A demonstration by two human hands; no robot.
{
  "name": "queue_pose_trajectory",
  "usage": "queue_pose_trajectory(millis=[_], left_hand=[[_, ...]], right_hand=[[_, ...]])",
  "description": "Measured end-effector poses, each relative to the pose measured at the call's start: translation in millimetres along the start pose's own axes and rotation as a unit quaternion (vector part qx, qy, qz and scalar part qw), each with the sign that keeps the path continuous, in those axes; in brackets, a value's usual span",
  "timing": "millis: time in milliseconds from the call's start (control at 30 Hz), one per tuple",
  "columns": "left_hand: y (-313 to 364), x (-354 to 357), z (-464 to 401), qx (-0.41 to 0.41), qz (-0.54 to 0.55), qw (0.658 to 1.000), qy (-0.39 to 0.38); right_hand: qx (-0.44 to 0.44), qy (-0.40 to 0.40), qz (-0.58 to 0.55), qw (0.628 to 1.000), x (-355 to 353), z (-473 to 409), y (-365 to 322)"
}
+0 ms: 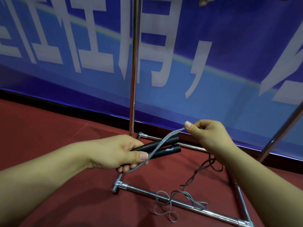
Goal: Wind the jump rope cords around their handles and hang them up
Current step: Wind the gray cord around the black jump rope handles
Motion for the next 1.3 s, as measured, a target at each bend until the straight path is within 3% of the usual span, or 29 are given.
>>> queue_pose_trajectory(millis=[267, 367, 500, 767, 967, 1300], left_hand=[[-2, -6, -6, 0.021, 0.032, 0.992, 0.120], [-8, -12, -9, 0.005, 0.067, 0.980, 0.187], [-19, -19, -12, -0.019, 0.114, 0.961, 0.253], [-40, -27, -14, -0.059, 0.014, 0.948, 0.314], [-62, -46, -15, -0.083, -0.051, 0.925, 0.367], [-76, -60, -16, -0.111, -0.114, 0.906, 0.393]], right_hand=[[0.053, -0.102, 0.037, 0.993, 14, 4, 5], [-0.002, -0.104, 0.075, 0.992, 20, 8, -3], [-0.066, -0.190, 0.128, 0.971, 39, 24, -18], [-0.051, -0.271, 0.129, 0.953, 48, 37, -26], [-0.029, -0.280, 0.128, 0.951, 46, 38, -26], [-0.014, -0.228, 0.197, 0.954, 37, 29, -23]])
Point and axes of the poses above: each hand's wrist, its own z-axis away from the middle knuckle, its own x-axis out of the palm, y = z × x, the point moved 3 cm from there along -z, towards the middle knuckle, and after that the axes turned 4 degrees about x, right-handed, at the moved point
